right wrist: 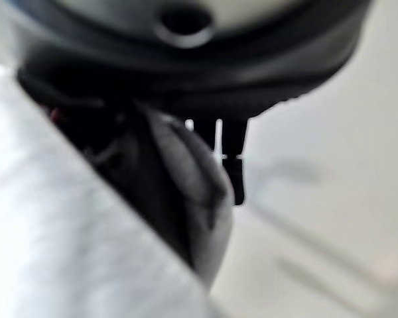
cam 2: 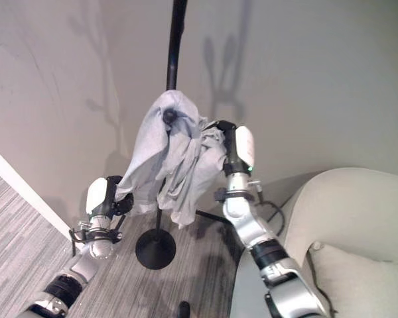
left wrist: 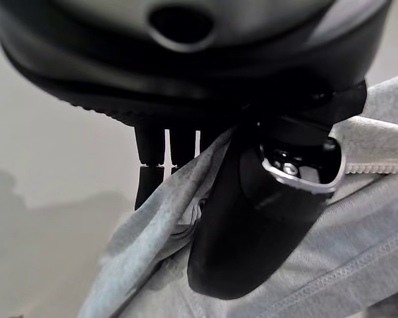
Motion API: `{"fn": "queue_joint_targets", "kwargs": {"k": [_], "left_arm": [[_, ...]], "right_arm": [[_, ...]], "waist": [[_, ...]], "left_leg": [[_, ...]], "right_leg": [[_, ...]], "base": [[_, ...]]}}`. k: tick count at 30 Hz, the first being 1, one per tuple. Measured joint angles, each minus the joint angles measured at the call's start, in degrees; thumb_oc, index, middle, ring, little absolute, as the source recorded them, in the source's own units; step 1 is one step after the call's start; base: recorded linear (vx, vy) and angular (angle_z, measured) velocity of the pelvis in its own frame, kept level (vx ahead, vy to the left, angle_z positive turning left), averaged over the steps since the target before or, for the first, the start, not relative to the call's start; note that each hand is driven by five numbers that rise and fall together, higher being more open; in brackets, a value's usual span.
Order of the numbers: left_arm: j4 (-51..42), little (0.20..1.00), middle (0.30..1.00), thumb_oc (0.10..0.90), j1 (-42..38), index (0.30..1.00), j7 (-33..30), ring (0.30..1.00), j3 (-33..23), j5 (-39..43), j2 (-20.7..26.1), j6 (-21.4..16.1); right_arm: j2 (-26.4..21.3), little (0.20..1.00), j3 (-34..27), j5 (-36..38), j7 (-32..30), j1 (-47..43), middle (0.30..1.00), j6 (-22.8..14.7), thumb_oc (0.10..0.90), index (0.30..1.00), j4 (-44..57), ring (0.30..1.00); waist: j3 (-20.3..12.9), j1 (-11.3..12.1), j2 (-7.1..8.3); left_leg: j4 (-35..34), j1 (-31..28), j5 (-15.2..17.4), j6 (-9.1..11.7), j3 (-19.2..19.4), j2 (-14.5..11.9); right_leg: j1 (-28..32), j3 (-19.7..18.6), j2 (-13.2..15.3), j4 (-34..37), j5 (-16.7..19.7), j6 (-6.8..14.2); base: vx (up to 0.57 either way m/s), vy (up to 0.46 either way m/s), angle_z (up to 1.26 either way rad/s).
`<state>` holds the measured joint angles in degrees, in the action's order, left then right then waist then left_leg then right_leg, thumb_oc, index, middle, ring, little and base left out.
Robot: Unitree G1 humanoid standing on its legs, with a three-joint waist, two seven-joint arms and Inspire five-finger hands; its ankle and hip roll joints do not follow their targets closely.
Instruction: Hang the clothes on the sofa on the clothes rack.
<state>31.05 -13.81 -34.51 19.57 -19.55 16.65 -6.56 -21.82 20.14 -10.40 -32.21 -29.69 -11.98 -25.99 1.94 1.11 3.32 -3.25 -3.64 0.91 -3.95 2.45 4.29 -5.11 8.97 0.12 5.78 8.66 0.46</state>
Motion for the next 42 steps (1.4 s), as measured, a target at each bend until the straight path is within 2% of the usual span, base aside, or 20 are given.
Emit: {"fn": "queue_joint_targets", "kwargs": {"k": [2, 3, 4, 5, 6, 11, 12, 13, 14, 17, 20, 24, 28, 32, 35, 36, 37, 39, 40, 42], "left_arm": [[0.0, 0.300, 0.300, 0.400, 0.6, 0.300, 0.0, 0.300, -0.7, 1.6, 0.1, 0.0], [0.0, 0.300, 0.300, 0.400, 0.9, 0.300, 0.0, 0.300, -1.0, 1.9, 0.0, 0.0], [-0.4, 0.300, 0.300, 0.400, 1.9, 0.300, 0.0, 0.300, -1.5, 3.0, 0.0, -0.4], [-0.5, 0.300, 0.300, 0.400, 2.9, 0.300, -0.1, 0.300, -1.8, 4.1, 0.0, -0.8], [-0.5, 0.300, 0.300, 0.400, 3.2, 0.300, -0.1, 0.300, -1.9, 4.4, 0.0, -0.9], [-0.6, 0.300, 0.300, 0.400, 6.0, 0.300, 0.0, 0.300, -3.5, 9.8, -2.1, -3.2], [-0.6, 0.340, 0.340, 0.427, 6.7, 0.340, 0.0, 0.340, -4.3, 11.9, -3.3, -3.9], [-0.6, 0.900, 0.900, 0.800, 7.2, 0.900, 0.2, 0.900, -5.9, 15.7, -5.2, -4.7], [-0.6, 0.900, 0.900, 0.800, 7.4, 0.900, 0.2, 0.900, -6.4, 17.1, -5.9, -4.7], [-3.8, 0.900, 0.900, 0.800, 11.1, 0.900, 5.4, 0.900, -9.7, 34.5, -8.6, -6.3], [-3.8, 0.900, 0.900, 0.800, 14.2, 0.900, 8.5, 0.900, -10.0, 41.9, -8.0, -6.1], [-1.9, 0.900, 0.900, 0.800, 16.4, 0.900, 10.2, 0.900, -11.7, 45.4, -8.0, -6.1], [-1.6, 0.900, 0.900, 0.800, 16.6, 0.900, 10.8, 0.900, -11.8, 45.4, -8.1, -6.1], [0.6, 0.900, 0.900, 0.800, 18.1, 0.900, 16.1, 0.900, -13.1, 48.8, -8.1, -6.2], [3.5, 0.900, 0.900, 0.800, 21.4, 0.900, 21.6, 0.900, -16.7, 55.4, -8.6, -6.4], [9.2, 0.900, 0.900, 0.800, 21.3, 0.900, 22.7, 0.900, -19.3, 55.4, -8.4, -6.4], [12.4, 0.900, 0.900, 0.800, 21.5, 0.900, 22.6, 0.900, -21.2, 55.4, -8.4, -6.4], [15.1, 0.900, 0.900, 0.800, 22.3, 0.900, 23.1, 0.900, -23.2, 55.6, -8.7, -6.5], [18.4, 0.900, 0.900, 0.800, 22.6, 0.900, 24.1, 0.900, -26.6, 57.8, -9.8, -6.7], [21.5, 0.900, 0.900, 0.800, 22.7, 0.900, 25.1, 0.900, -28.1, 60.0, -9.9, -6.7]], "right_arm": [[1.1, 0.300, 0.0, 0.6, 0.5, 0.2, 0.300, -0.3, 0.400, 0.300, 0.2, 0.300], [1.2, 0.331, 0.1, 0.9, 0.8, 0.6, 0.331, -0.3, 0.420, 0.331, 0.8, 0.331], [1.7, 0.406, 0.6, 1.9, 1.4, 1.8, 0.406, -0.4, 0.471, 0.406, 2.5, 0.406], [2.4, 0.785, 1.3, 2.9, 2.3, 3.8, 0.785, -0.9, 0.723, 0.785, 4.2, 0.785], [2.6, 0.900, 1.7, 3.5, 2.7, 4.2, 0.900, -1.3, 0.800, 0.900, 4.4, 0.900], [3.2, 0.900, 4.7, 7.9, 6.6, 8.3, 0.900, -0.9, 0.800, 0.900, 4.3, 0.900], [3.2, 0.900, 5.5, 8.5, 7.3, 9.5, 0.900, -0.9, 0.800, 0.900, 4.4, 0.900], [2.9, 0.900, 6.4, 8.5, 8.1, 9.7, 0.900, -0.9, 0.800, 0.900, 4.3, 0.900], [2.7, 0.900, 6.5, 8.5, 8.4, 9.8, 0.900, -0.9, 0.800, 0.900, 4.4, 0.900], [0.4, 0.900, 6.4, 9.6, 11.3, 10.7, 0.900, -1.1, 0.800, 0.900, 5.1, 0.900], [-1.6, 0.900, 5.7, 10.6, 13.3, 11.5, 0.900, -1.2, 0.800, 0.900, 5.2, 0.900], [-2.3, 0.900, 3.0, 11.2, 15.1, 13.4, 0.900, -1.3, 0.800, 0.900, 5.1, 0.900], [-2.3, 0.900, 2.0, 13.8, 18.0, 15.8, 0.900, -2.2, 0.800, 0.900, 5.1, 0.900], [-3.1, 0.900, 1.2, 18.2, 21.6, 18.0, 0.900, -3.4, 0.800, 0.900, 5.7, 0.900], [-6.4, 0.900, -2.8, 20.7, 24.4, 21.6, 0.900, -3.7, 0.800, 0.900, 10.6, 0.900], [-10.6, 0.900, -3.3, 22.2, 26.8, 23.1, 0.900, -3.9, 0.800, 0.900, 14.1, 0.900], [-12.8, 0.900, -3.7, 23.5, 28.1, 23.5, 0.900, -3.9, 0.800, 0.900, 16.0, 0.900], [-15.2, 0.900, -5.0, 27.3, 30.8, 24.2, 0.900, -4.0, 0.800, 0.900, 18.1, 0.900], [-15.6, 0.900, -7.0, 33.5, 33.9, 25.6, 0.900, -4.0, 0.800, 0.900, 20.3, 0.900], [-15.6, 0.900, -8.0, 36.6, 35.8, 26.7, 0.900, -3.8, 0.800, 0.900, 22.4, 0.900]], "waist": [[0.1, 0.0, 0.02], [0.1, 0.1, 0.03], [0.1, 0.2, 0.02], [0.1, 0.3, 0.06], [0.1, 0.4, 0.04], [0.1, 0.8, 0.02], [0.1, 0.9, 0.02], [0.1, 1.0, 0.01], [0.1, 1.0, 0.01], [0.2, 1.0, -0.22], [0.3, 1.0, -0.37], [0.7, 1.0, -0.96], [0.8, 1.0, -1.51], [0.7, 1.0, -1.78], [0.7, 1.0, -1.94], [0.6, 0.7, -2.07], [0.6, 0.2, -2.02], [0.6, -0.2, -1.92], [0.6, -0.4, -1.62], [0.6, -0.6, -1.29]], "left_leg": [[0.0, 0.0, 0.0, 0.1, 0.0, -0.1], [0.0, 0.0, 0.0, 0.1, 0.0, -0.2], [0.0, 0.0, 0.0, 0.1, 0.0, -0.3], [0.0, -0.1, 0.0, 0.3, 0.0, -0.4], [0.0, 0.0, 0.0, 0.3, 0.0, -0.4], [0.0, -0.2, -0.1, 0.4, 0.0, -0.5], [0.1, -0.2, -0.1, 0.4, 0.1, -0.5], [0.1, -0.2, -0.1, 0.4, 0.1, -0.5], [0.1, -0.3, -0.1, 0.4, 0.1, -0.5], [0.1, -0.7, -0.1, 0.4, 0.1, -0.5], [0.1, -0.8, -0.1, 0.4, 0.2, -0.5], [0.1, -1.3, -0.1, 0.4, 0.3, -0.6], [0.1, -1.6, -0.1, 0.5, 0.4, -0.6], [0.1, -1.7, 0.0, 0.5, 1.0, -0.7], [0.0, -1.9, 0.0, 0.6, 1.7, -0.8], [0.0, -1.9, 0.0, 0.6, 2.0, -0.8], [0.0, -2.0, 0.1, 0.6, 2.2, -0.8], [0.0, -2.0, 0.1, 0.8, 2.7, -0.9], [0.1, -2.2, 0.3, 1.0, 3.6, -0.9], [0.0, -2.2, 0.4, 1.2, 4.8, -1.1]], "right_leg": [[0.0, 0.0, -0.1, 0.0, 0.0, 0.0], [0.0, 0.0, -0.2, 0.0, 0.0, 0.0], [0.1, 0.1, -0.3, 0.0, -0.1, -0.1], [0.1, 0.1, -0.4, 0.0, -0.1, -0.2], [0.1, 0.1, -0.4, 0.0, -0.1, -0.2], [0.2, 0.1, -0.5, 0.0, -0.2, -0.2], [0.2, 0.1, -0.5, 0.0, -0.2, -0.2], [0.3, 0.1, -0.5, 0.0, -0.2, -0.2], [0.3, 0.1, -0.5, 0.0, -0.2, -0.2], [0.7, 0.0, -0.5, 0.0, -0.2, -0.2], [0.7, -0.1, -0.5, 0.0, -0.2, -0.2], [1.3, 0.0, -0.5, 0.0, -0.4, -0.5], [1.6, -0.1, -0.6, 0.0, -0.4, -0.5], [1.5, -0.9, -0.7, 0.0, -0.4, -0.5], [1.4, -1.4, -0.9, 0.0, -0.4, -0.5], [1.4, -1.5, -0.9, 0.0, -0.5, -0.5], [1.3, -1.6, -1.0, 0.0, -0.4, -0.5], [1.2, -1.8, -1.1, 0.0, -0.4, -0.5], [0.8, -2.4, -1.3, 0.0, -0.4, -0.5], [0.4, -3.1, -1.5, 0.0, -0.5, -0.5]], "base": [[0.00, 0.000, 0.00], [0.00, 0.000, 0.00], [0.00, 0.000, 0.00], [0.00, 0.000, 0.00], [0.00, 0.000, 0.00], [0.00, 0.000, 0.00], [0.00, 0.000, 0.00], [0.00, 0.000, 0.00], [-0.03, 0.040, -0.01], [0.00, 0.000, 0.00], [0.00, 0.000, 0.00], [0.00, 0.000, 0.00], [-0.02, 0.001, -0.01], [-0.03, 0.016, -0.09], [-0.03, 0.010, -0.11], [-0.02, 0.001, -0.13], [-0.01, 0.002, -0.12], [0.00, 0.008, -0.17], [0.01, 0.026, -0.34], [0.00, 0.022, -0.38]]}}
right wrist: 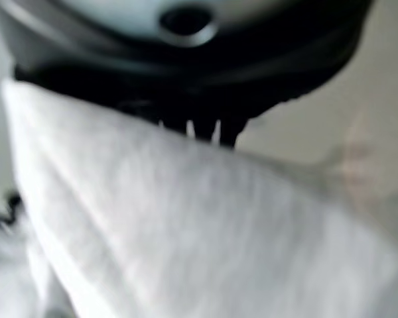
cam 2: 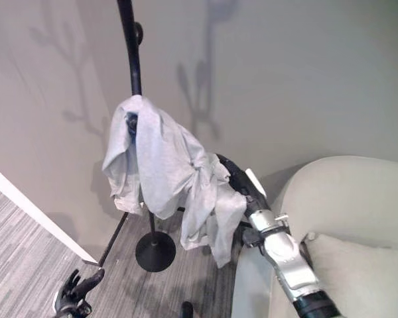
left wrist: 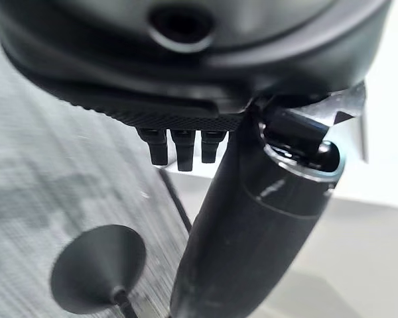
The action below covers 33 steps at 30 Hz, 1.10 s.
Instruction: Hang the clothes on the sofa on the clothes rack.
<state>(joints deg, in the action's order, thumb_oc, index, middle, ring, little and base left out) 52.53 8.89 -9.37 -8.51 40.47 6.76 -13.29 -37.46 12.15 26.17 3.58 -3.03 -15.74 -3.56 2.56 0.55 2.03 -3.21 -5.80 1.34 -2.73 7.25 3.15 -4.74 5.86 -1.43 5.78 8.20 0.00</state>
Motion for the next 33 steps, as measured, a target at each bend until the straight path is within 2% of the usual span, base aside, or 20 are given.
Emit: {"fn": "queue_joint_targets", "kwargs": {"k": [3, 5, 8, 9, 11, 16, 24, 27, 30, 31, 32, 33], "left_arm": [[2.5, 0.900, 0.900, 0.800, 0.2, 0.900, 0.2, 0.900, -1.0, 0.1, -0.2, 0.0], [3.9, 0.900, 0.900, 0.800, -0.3, 0.900, 0.3, 0.900, -1.3, 0.1, -0.4, 0.0], [3.6, 0.900, 0.900, 0.800, -0.7, 0.900, 0.3, 0.900, -1.5, -0.1, -0.9, 0.0], [3.6, 0.900, 0.900, 0.800, -1.1, 0.900, 0.2, 0.900, -1.1, -0.6, -0.9, -0.1], [3.6, 0.900, 0.900, 0.800, -1.4, 0.900, 0.2, 0.900, -0.3, -2.5, -1.0, -0.1], [4.2, 0.900, 0.900, 0.800, -1.9, 0.900, 0.2, 0.900, -0.3, -2.6, -1.0, -0.1], [8.4, 0.900, 0.900, 0.800, -2.2, 0.900, 0.1, 0.900, -0.7, -3.5, -0.8, -0.1], [9.9, 0.900, 0.900, 0.800, -2.4, 0.900, 0.1, 0.900, -0.5, -3.6, -0.4, 0.0], [10.5, 0.900, 0.900, 0.800, -2.6, 0.900, 0.2, 0.900, -0.2, -3.7, -0.3, 0.0], [12.0, 0.900, 0.900, 0.800, -2.7, 0.900, 0.1, 0.900, 0.6, -3.6, 0.2, 0.1], [12.3, 0.900, 0.900, 0.800, -2.8, 0.900, 0.1, 0.900, 1.0, -3.6, 0.4, 0.4], [12.5, 0.900, 0.900, 0.800, -2.7, 0.900, 0.2, 0.900, 1.9, -3.6, 0.3, 0.6]], "right_arm": [[0.0, 0.900, -1.9, -1.0, -0.1, 0.9, 0.900, -0.3, 0.800, 0.900, 3.6, 0.900], [0.0, 0.900, -3.3, -4.2, -0.7, 0.8, 0.900, -0.4, 0.800, 0.900, 4.7, 0.900], [-0.6, 0.900, -6.1, -14.9, -4.9, 0.9, 0.900, -0.4, 0.800, 0.900, 6.2, 0.900], [-1.9, 0.900, -7.3, -21.5, -6.6, 1.1, 0.900, -0.6, 0.800, 0.900, 7.9, 0.900], [-2.0, 0.900, -7.8, -25.0, -7.5, 1.1, 0.900, -1.6, 0.800, 0.900, 9.6, 0.900], [-4.7, 0.900, -5.6, -25.5, -6.9, 0.9, 0.900, -2.1, 0.800, 0.900, 9.7, 0.900], [-3.5, 0.900, -5.5, -21.5, -6.3, 2.6, 0.900, -2.1, 0.800, 0.900, 9.4, 0.900], [4.1, 0.900, -5.9, -20.2, -7.3, 3.1, 0.900, -2.6, 0.800, 0.900, 3.6, 0.900], [8.2, 0.900, -4.7, -17.7, -8.4, 3.1, 0.900, -1.3, 0.800, 0.900, -4.9, 0.900], [15.0, 0.900, -4.1, -11.6, -10.3, 2.4, 0.900, -0.3, 0.800, 0.900, -17.0, 0.900], [16.3, 0.900, -3.0, -9.2, -10.8, 2.3, 0.900, 1.9, 0.800, 0.900, -21.3, 0.900], [17.1, 0.900, -1.3, -5.5, -10.5, 2.4, 0.900, 2.5, 0.800, 0.900, -25.3, 0.900]], "waist": [[0.0, -0.5, 0.28], [0.0, -1.3, 0.45], [-0.1, -1.7, 0.55], [-0.1, -2.0, 0.52], [-0.1, -2.2, 0.52], [-0.2, -2.0, 0.72], [-0.4, -2.1, 1.21], [-1.0, -2.2, 1.97], [-1.2, -1.7, 2.13], [-1.7, -1.5, 1.88], [-1.8, -1.2, 1.87], [-1.7, -0.5, 1.31]], "left_leg": [[0.0, 0.0, 0.1, 0.2, 1.7, -0.3], [0.0, 0.0, 0.1, 0.2, 1.8, -0.3], [0.0, -0.2, 0.2, 0.2, 2.3, -0.5], [0.0, -0.2, 0.2, 0.2, 2.3, -0.6], [0.0, -0.2, 0.2, 0.2, 2.4, -0.7], [0.0, -0.2, 0.1, 0.3, 2.2, -0.8], [0.0, -0.1, 0.2, 0.4, 2.1, -0.9], [0.0, -0.2, 0.3, 0.5, 1.8, -1.0], [0.0, -0.1, 0.2, 0.5, 1.9, -1.3], [-0.2, -0.3, 0.3, 0.6, 2.1, -2.2], [-0.6, -0.4, 0.3, 0.6, 2.4, -2.5], [-1.1, -0.4, 0.2, 0.7, 2.2, -2.7]], "right_leg": [[-0.3, 0.0, -0.1, 0.0, 0.0, 0.0], [-0.2, 0.0, -0.2, 0.0, 0.0, 0.0], [-0.2, 0.1, -0.3, 0.0, 0.0, 0.0], [-0.2, 0.1, -0.4, 0.0, 0.0, 0.0], [-0.2, 0.2, -0.5, 0.0, 0.0, 0.0], [-0.2, 0.2, -0.7, 0.0, 0.0, 0.1], [-0.2, 0.3, -0.8, 0.0, 0.0, 0.1], [-0.3, 0.4, -0.9, 0.0, 0.0, 0.1], [-0.3, 0.7, -0.9, 0.0, -0.3, 0.5], [-0.2, 2.7, -1.1, -1.2, -0.9, 1.3], [-1.1, 3.4, -1.1, -2.9, -1.2, 1.7], [-1.8, 3.6, -1.1, -4.6, -2.0, 1.1]], "base": [[0.01, 0.018, -0.30], [0.01, 0.017, -0.11], [0.00, 0.014, -0.07], [-0.02, 0.015, -0.07], [-0.01, 0.006, -0.02], [0.00, 0.000, 0.00], [0.00, 0.002, 0.01], [-0.01, 0.007, 0.04], [0.00, 0.000, 0.00], [0.00, 0.007, -0.06], [0.00, 0.000, -0.05], [0.00, 0.000, 0.00]]}}
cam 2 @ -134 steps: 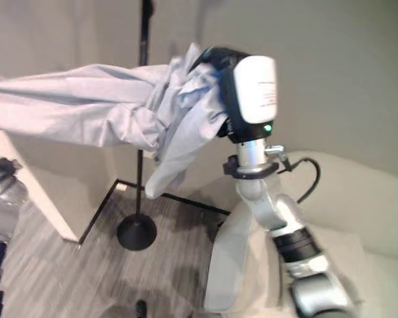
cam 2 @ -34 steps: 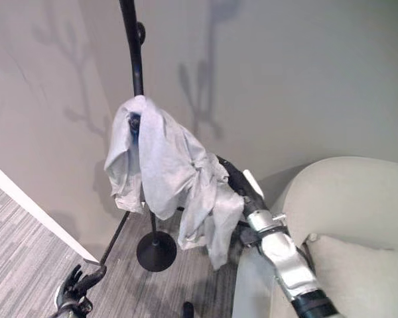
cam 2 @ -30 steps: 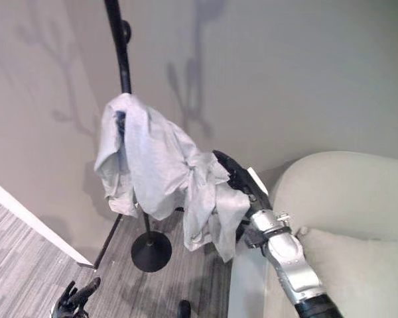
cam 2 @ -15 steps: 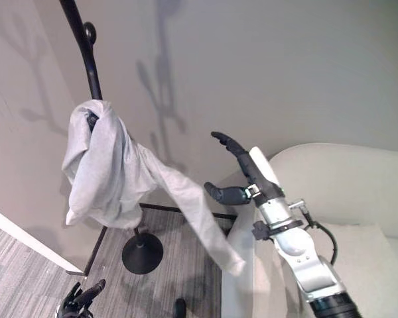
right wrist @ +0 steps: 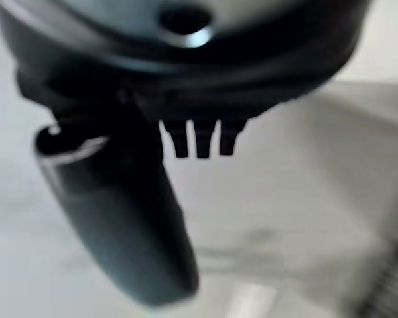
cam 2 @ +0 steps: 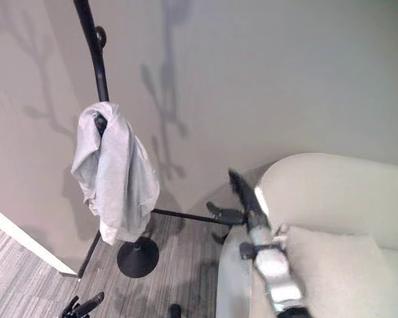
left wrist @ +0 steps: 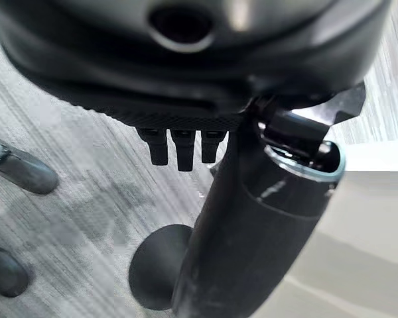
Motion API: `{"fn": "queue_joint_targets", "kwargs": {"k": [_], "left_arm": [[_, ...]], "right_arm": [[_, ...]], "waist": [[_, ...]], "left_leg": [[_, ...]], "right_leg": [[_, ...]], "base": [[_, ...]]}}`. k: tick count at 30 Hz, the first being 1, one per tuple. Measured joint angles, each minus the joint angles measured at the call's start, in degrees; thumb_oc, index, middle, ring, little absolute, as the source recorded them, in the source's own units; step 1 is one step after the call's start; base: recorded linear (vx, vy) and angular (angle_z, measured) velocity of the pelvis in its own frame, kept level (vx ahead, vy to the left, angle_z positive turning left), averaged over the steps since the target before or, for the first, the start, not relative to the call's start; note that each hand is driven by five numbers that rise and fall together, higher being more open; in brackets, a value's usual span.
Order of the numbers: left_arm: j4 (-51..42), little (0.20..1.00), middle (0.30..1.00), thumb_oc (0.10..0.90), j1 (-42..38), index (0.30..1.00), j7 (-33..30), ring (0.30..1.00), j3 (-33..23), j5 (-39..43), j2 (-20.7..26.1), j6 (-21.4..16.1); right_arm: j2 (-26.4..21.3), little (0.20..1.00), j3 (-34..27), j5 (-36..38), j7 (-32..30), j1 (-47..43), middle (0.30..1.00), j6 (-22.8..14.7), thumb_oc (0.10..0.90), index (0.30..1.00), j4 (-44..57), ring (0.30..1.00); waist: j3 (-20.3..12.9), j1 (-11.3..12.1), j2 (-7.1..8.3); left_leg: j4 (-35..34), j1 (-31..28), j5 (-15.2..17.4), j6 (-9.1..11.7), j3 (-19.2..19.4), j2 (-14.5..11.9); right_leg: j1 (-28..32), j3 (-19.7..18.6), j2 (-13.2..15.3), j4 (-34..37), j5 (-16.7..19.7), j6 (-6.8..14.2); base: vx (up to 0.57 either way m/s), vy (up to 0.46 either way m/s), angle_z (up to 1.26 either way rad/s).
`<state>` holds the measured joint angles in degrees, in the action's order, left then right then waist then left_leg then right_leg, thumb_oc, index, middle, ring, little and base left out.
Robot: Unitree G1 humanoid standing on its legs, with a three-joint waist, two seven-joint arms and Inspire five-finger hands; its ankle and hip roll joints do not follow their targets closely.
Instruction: Hang the clothes on the sofa on the clothes rack.
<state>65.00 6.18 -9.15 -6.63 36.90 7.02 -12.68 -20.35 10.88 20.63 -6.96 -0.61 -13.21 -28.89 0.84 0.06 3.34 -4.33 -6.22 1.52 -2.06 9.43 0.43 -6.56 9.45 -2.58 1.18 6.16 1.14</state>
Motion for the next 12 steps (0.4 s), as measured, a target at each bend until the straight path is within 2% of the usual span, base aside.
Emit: {"fn": "queue_joint_targets", "kwargs": {"k": [1, 2, 3, 4, 6, 7, 8, 10, 11, 12], "left_arm": [[0.5, 0.900, 0.900, 0.800, 0.0, 0.900, 0.0, 0.900, 0.9, 0.0, 0.0, 0.2], [2.6, 0.900, 0.900, 0.800, -0.3, 0.900, 0.6, 0.900, 2.1, -0.2, 0.5, 0.7], [3.7, 0.900, 0.900, 0.800, -1.2, 0.900, 1.2, 0.900, 2.4, -0.7, 0.7, 1.3], [4.5, 0.900, 0.900, 0.800, -1.5, 0.900, 1.4, 0.900, 2.4, -1.1, 0.6, 2.0], [6.9, 0.900, 0.900, 0.800, -2.1, 0.900, 2.0, 0.900, 2.1, -1.5, 0.7, 2.0], [8.2, 0.900, 0.900, 0.800, -1.9, 0.900, 1.8, 0.900, 2.1, -1.5, 0.8, 2.0], [8.9, 0.900, 0.900, 0.800, -1.9, 0.900, 1.7, 0.900, 2.1, -1.5, 0.8, 2.1], [9.1, 0.900, 0.900, 0.800, -2.1, 0.900, 1.6, 0.900, 2.2, -1.5, 0.8, 2.4], [9.1, 0.900, 0.900, 0.800, -2.2, 0.900, 1.6, 0.900, 2.3, -1.5, 0.8, 2.4], [9.1, 0.900, 0.900, 0.800, -2.3, 0.900, 1.7, 0.900, 2.7, -1.5, 0.9, 2.4]], "right_arm": [[1.7, 0.900, 1.2, 4.4, 0.5, -0.2, 0.900, 0.3, 0.800, 0.900, -6.0, 0.900], [4.5, 0.900, 3.7, 9.8, 1.1, -0.2, 0.900, 0.9, 0.800, 0.900, -15.0, 0.900], [6.0, 0.900, 4.5, 12.2, 1.5, -0.5, 0.900, 2.0, 0.800, 0.900, -20.3, 0.900], [6.6, 0.900, 7.0, 14.1, 2.0, 0.5, 0.900, 5.5, 0.800, 0.900, -23.4, 0.900], [10.0, 0.900, 7.7, 16.8, 3.8, 2.1, 0.900, 6.8, 0.800, 0.900, -29.4, 0.900], [12.6, 0.900, 6.9, 19.4, 4.4, 2.1, 0.900, 7.1, 0.800, 0.900, -33.2, 0.900], [13.1, 0.900, 6.0, 21.1, 5.1, 1.3, 0.900, 7.9, 0.800, 0.900, -35.0, 0.900], [13.9, 0.900, 2.9, 25.8, 5.5, 0.7, 0.900, 7.8, 0.800, 0.900, -36.6, 0.900], [14.2, 0.900, 1.2, 27.5, 5.5, 0.0, 0.900, 7.6, 0.800, 0.900, -37.8, 0.900], [14.4, 0.900, 0.6, 28.7, 5.5, -0.4, 0.900, 7.6, 0.800, 0.900, -38.6, 0.900]], "waist": [[-0.1, 0.1, -0.39], [-0.2, 0.6, -0.71], [-0.6, 0.8, -0.08], [-0.4, 1.5, -0.57], [0.5, 3.0, -1.09], [0.5, 3.5, -1.18], [0.6, 4.0, -1.07], [0.7, 3.9, -0.75], [0.8, 3.8, -0.08], [0.7, 3.8, 0.10]], "left_leg": [[-0.1, -0.5, -0.1, 0.1, -0.2, -0.3], [-0.1, -0.6, 0.0, 0.2, -1.0, -0.6], [0.1, -0.7, 0.1, 0.4, -1.6, -0.5], [0.5, -0.3, 0.5, 0.9, -2.5, -0.5], [1.4, 0.1, 1.4, 2.0, -4.1, -0.5], [2.5, 0.4, 1.9, 2.6, -5.9, -0.7], [3.5, 0.8, 2.1, 3.0, -6.9, -1.0], [4.9, 1.9, 2.0, 4.1, -7.0, -3.1], [5.2, 2.4, 1.6, 5.1, -6.9, -3.6], [5.5, 2.6, 1.5, 5.1, -7.0, -3.6]], "right_leg": [[-0.6, 0.7, 0.0, -1.4, -1.1, 0.1], [-0.5, 1.4, -0.2, -1.5, -1.7, -0.7], [-0.1, 1.7, -0.3, -1.1, -1.9, -1.6], [0.7, 1.9, -0.5, 0.4, -1.2, -2.8], [3.3, 1.6, -0.9, 4.2, 1.0, -5.7], [3.5, 1.2, -1.1, 4.2, 0.9, -6.1], [3.7, 1.1, -1.0, 4.3, 0.8, -6.3], [4.4, 2.1, -1.0, 4.6, 0.2, -6.9], [4.7, 2.7, -1.0, 4.6, -0.1, -6.7], [4.7, 2.9, -1.0, 4.7, -0.5, -6.2]], "base": [[-0.01, -0.006, 0.18], [0.00, -0.002, 0.25], [0.01, -0.005, 0.31], [0.01, -0.007, 0.23], [0.02, 0.000, 0.01], [0.02, 0.007, -0.19], [0.02, 0.004, -0.10], [0.03, 0.004, 0.19], [0.02, 0.004, 0.27], [0.02, 0.004, 0.22]]}}
